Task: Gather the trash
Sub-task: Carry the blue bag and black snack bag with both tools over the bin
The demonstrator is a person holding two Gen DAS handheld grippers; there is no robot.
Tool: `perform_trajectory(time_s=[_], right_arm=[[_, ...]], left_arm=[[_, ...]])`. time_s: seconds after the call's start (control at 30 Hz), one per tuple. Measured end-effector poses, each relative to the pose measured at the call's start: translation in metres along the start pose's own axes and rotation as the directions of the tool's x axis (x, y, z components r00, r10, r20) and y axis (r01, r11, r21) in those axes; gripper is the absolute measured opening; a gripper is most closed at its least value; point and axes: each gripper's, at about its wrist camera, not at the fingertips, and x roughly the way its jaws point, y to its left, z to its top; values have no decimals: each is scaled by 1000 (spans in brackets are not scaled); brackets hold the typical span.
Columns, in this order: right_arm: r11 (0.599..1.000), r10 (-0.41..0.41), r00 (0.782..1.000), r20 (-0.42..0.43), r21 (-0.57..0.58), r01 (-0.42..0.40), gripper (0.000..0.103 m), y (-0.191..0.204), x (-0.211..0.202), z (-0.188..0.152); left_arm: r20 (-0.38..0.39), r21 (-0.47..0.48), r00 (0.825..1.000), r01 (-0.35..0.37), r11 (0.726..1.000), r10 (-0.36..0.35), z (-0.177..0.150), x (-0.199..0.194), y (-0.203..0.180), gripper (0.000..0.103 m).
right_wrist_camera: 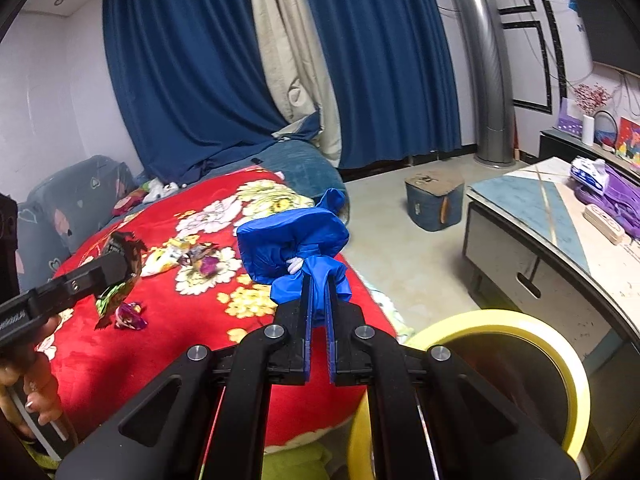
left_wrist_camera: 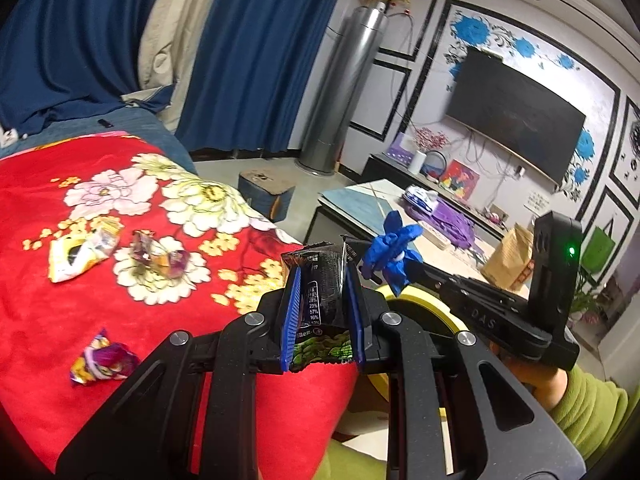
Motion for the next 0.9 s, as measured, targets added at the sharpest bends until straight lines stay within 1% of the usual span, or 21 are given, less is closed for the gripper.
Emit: perform_trajectory(time_s=[0.5, 0.9], right_arm=[[992, -106, 994, -5, 70, 106, 6, -50, -23, -20], [971, -211, 977, -33, 108, 213, 6, -88, -37, -43]], left_arm=[[-61, 107, 996, 65, 992, -59, -20, 24, -50, 15], [-117, 170, 989, 104, 980, -85, -33, 49, -78, 16]])
